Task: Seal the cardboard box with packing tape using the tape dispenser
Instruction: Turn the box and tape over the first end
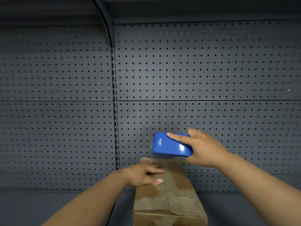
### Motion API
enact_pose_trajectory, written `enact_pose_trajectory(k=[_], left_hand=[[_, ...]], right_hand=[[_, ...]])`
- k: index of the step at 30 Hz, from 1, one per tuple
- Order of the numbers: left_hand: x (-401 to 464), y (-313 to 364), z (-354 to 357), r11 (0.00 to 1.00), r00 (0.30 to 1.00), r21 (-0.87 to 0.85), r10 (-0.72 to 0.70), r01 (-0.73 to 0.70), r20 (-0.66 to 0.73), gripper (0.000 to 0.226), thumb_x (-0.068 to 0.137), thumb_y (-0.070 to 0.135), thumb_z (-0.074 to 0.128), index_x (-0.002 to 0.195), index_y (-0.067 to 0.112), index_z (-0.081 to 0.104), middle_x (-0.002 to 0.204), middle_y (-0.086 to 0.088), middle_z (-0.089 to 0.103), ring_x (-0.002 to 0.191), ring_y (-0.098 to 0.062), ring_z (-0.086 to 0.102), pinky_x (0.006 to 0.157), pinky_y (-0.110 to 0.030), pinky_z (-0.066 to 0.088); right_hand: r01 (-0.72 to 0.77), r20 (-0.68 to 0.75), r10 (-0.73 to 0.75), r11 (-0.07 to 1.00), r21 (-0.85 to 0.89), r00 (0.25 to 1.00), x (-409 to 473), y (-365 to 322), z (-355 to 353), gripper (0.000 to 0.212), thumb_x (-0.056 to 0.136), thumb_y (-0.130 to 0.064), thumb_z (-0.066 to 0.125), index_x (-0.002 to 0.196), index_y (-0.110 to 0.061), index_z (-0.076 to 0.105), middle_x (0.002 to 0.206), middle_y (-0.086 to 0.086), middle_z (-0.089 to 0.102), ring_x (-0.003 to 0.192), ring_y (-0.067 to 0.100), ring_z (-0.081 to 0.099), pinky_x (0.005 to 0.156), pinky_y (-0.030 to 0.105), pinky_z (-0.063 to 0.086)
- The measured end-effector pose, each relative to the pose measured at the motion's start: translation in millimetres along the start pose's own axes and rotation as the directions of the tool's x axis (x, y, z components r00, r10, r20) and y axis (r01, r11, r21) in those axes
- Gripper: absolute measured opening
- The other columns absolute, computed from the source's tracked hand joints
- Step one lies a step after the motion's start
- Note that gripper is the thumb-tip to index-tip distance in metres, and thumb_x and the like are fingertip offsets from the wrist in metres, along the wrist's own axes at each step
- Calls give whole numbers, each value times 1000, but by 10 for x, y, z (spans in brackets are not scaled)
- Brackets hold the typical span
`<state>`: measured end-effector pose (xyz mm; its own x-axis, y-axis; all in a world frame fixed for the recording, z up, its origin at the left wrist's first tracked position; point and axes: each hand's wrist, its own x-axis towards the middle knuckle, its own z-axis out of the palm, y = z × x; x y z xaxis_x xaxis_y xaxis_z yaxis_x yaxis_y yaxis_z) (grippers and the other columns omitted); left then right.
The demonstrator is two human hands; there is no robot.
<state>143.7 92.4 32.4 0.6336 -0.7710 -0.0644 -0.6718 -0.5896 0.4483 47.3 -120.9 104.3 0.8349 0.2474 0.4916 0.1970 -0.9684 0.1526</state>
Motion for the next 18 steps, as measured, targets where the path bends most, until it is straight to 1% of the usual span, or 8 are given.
enact_pose_trajectory(k=[3, 7, 9, 10, 12, 14, 15, 18], left_hand=[[42, -46, 27, 997, 999, -71, 10, -13, -51, 52, 88, 45, 54, 137, 33, 42, 154, 13, 20, 139, -2, 17, 104, -12, 11], [35, -86, 70, 980, 981, -191, 27, -64, -192, 45, 92, 35, 51, 136, 23, 47, 144, 10, 39, 125, 3, 34, 102, -11, 23], [16, -118, 57, 905, 944, -419, -74, -72, -321, 36, 96, 23, 46, 131, 19, 54, 130, 4, 58, 114, -5, 54, 95, -17, 41], [7, -132, 39, 810, 910, -579, -169, -90, -378, 34, 97, 22, 43, 128, 18, 56, 121, 1, 64, 107, -10, 60, 92, -24, 46], [-4, -137, -35, 495, 857, -848, -339, -188, -388, 42, 98, 33, 36, 131, 13, 51, 126, -4, 61, 115, -18, 58, 103, -37, 41], [-32, -87, -145, 171, 883, -955, -370, -243, -291, 60, 96, 51, 25, 131, 7, 46, 131, -12, 55, 123, -27, 51, 109, -41, 34], [-68, -42, -199, 74, 910, -970, -337, -230, -242, 67, 92, 59, 24, 127, 7, 47, 129, -15, 57, 119, -29, 54, 107, -42, 36], [-175, 89, -291, 46, 953, -985, -248, -165, -172, 72, 84, 65, 36, 117, 5, 55, 116, -15, 66, 98, -27, 67, 91, -39, 49]], right_hand=[[-7, -5, 7, 1000, 2, 1000, 22, -36, 28, 78, 84, -43, 58, 134, -65, 3, 90, -3, 33, 84, 14, 35, 65, 25, 29], [14, 7, -14, 1000, -4, 1000, 41, -78, 48, 78, 83, -44, 59, 134, -65, 4, 91, -3, 34, 85, 13, 33, 59, 19, 24], [26, 12, -26, 1000, 1, 1000, 45, -92, 37, 78, 82, -47, 59, 133, -65, 2, 91, -3, 34, 85, 13, 33, 57, 12, 19], [34, 12, -34, 999, 8, 999, 47, -101, 24, 78, 82, -48, 59, 132, -65, 1, 91, -3, 34, 85, 13, 33, 57, 11, 19], [55, 6, -55, 998, 26, 998, 52, -125, -8, 78, 83, -47, 58, 128, -65, -3, 91, -2, 33, 84, 13, 33, 58, 10, 20], [75, -5, -75, 996, 40, 997, 59, -156, -38, 79, 83, -43, 58, 124, -65, -6, 91, -2, 34, 84, 13, 32, 59, 9, 21], [83, -9, -83, 996, 44, 997, 63, -171, -50, 81, 82, -40, 59, 123, -66, -6, 91, -2, 34, 84, 13, 32, 59, 10, 21], [103, -23, -102, 994, 33, 994, 77, -214, -67, 82, 82, -40, 58, 122, -67, -8, 91, -3, 33, 83, 13, 32, 61, 16, 24]])
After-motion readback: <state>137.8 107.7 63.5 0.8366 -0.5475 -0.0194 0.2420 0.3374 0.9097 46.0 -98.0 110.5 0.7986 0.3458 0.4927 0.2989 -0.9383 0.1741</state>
